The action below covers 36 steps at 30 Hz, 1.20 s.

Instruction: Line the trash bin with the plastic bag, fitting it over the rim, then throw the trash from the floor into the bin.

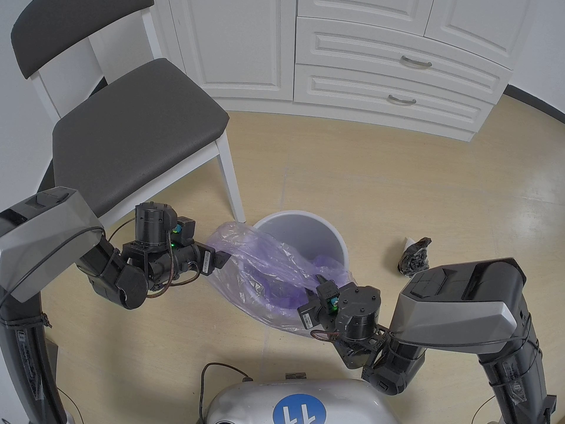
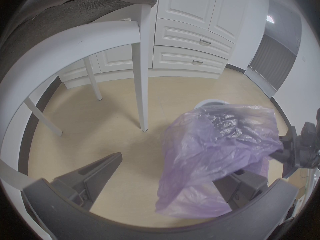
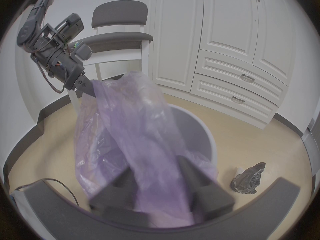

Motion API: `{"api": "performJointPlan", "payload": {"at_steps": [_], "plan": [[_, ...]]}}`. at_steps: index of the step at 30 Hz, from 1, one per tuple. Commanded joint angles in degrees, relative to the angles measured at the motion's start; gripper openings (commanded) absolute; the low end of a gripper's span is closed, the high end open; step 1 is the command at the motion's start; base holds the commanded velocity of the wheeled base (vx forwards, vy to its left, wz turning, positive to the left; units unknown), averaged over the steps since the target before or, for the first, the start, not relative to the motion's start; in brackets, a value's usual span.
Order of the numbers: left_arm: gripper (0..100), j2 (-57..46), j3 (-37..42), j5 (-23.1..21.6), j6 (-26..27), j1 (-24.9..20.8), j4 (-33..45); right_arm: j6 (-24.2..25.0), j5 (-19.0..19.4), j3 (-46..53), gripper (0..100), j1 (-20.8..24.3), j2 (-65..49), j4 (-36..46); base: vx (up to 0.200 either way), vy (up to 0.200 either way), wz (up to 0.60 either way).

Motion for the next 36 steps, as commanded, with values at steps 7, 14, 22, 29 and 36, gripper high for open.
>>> {"api": "performJointPlan", "payload": {"at_steps": [7,14,22,29,36], "plan": [[100,-2.80,2.33,-0.09,0.11,-0.52,0.00,1.08,0.02,-4.42,0,-2.59,-1.60,-1.05,0.000,0.000,0.00],[100,-2.98,2.25,-0.79,0.02,-0.96,0.00,7.23,-0.07,-17.08,0,-5.84,-1.16,6.25,0.000,0.000,0.00],[100,-1.75,1.63,-0.79,-0.24,-1.58,-0.96,12.59,-3.76,-35.62,0,-8.31,6.84,11.70,0.000,0.000,0.00],[100,-1.75,2.25,-0.79,-0.24,-1.93,-2.55,12.95,-6.84,-48.54,0,-9.80,13.35,12.23,0.000,0.000,0.00],[100,-1.75,2.16,-0.79,-0.42,-2.02,-3.78,13.12,-7.98,-58.74,0,-10.24,18.35,12.14,0.000,0.000,0.00]]}}
